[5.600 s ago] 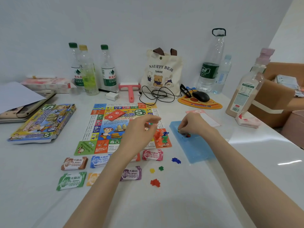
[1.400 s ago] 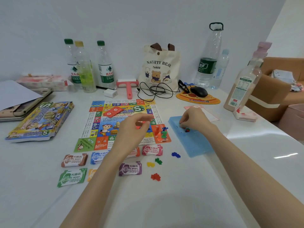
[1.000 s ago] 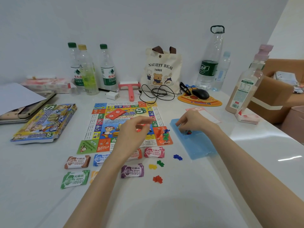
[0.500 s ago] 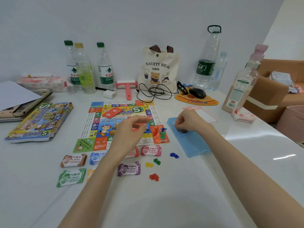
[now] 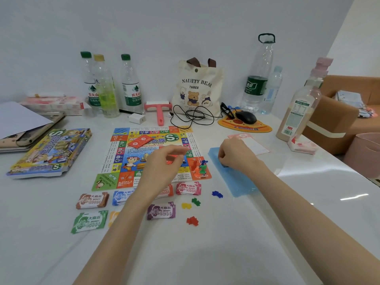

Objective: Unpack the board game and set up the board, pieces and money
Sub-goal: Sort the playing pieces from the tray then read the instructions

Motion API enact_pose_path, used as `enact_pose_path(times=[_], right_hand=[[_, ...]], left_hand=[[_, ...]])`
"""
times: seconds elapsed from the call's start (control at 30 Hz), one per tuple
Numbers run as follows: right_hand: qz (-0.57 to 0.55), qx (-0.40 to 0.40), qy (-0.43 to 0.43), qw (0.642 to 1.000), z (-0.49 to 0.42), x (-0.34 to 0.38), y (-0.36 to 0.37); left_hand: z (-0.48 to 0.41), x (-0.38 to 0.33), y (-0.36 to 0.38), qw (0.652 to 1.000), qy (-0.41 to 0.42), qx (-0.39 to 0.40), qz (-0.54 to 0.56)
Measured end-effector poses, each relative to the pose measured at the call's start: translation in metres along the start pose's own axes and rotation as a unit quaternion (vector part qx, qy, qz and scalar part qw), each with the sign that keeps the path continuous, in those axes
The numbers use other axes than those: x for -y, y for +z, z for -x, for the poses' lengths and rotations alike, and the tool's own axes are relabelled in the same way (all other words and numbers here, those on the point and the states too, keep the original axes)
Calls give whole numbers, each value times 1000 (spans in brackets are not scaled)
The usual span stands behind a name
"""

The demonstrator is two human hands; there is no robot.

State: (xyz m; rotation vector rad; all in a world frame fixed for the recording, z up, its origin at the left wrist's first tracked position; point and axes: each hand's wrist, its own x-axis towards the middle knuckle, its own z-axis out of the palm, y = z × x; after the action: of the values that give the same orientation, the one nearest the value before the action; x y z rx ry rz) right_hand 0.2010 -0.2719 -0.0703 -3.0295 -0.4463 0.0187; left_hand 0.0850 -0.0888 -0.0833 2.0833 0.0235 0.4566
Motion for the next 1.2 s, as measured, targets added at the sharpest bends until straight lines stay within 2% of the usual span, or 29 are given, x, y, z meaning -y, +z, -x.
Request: enact_pose_path(times=[0.27,0.37,0.43,0.5,0.6,0.7,0.77,0.97,1.2], right_hand=[[-72,-54,-2,996,0,-14,13],[-163,-122,-2,979,10,-16,6],[-277,-166,-3,946,26,-11,-3],[-367,-153,-22,917,47,-3,-12],[-430,-65,-87,896,80,12,-16],[-419,18,-125,899,99,23,-4],[-394,32,-139,908,104,27,7],[-290,19,-183,939,110,35,24],[-221,-6,-213,952,112,33,23]], left_hand=[[0,2,-1,1000,1,-3,1],[0,2,-1,1000,0,-4,1],[-1,2,-2,1000,-3,-5,2],[-1,3,-3,1000,-5,-7,3],[-2,3,-4,1000,-6,-13,0],[-1,4,-5,1000,-2,-14,-6],[-1,5,-5,1000,-3,-13,-5],[-1,6,-5,1000,-8,-13,-5],[-1,7,-5,1000,-10,-13,-5]])
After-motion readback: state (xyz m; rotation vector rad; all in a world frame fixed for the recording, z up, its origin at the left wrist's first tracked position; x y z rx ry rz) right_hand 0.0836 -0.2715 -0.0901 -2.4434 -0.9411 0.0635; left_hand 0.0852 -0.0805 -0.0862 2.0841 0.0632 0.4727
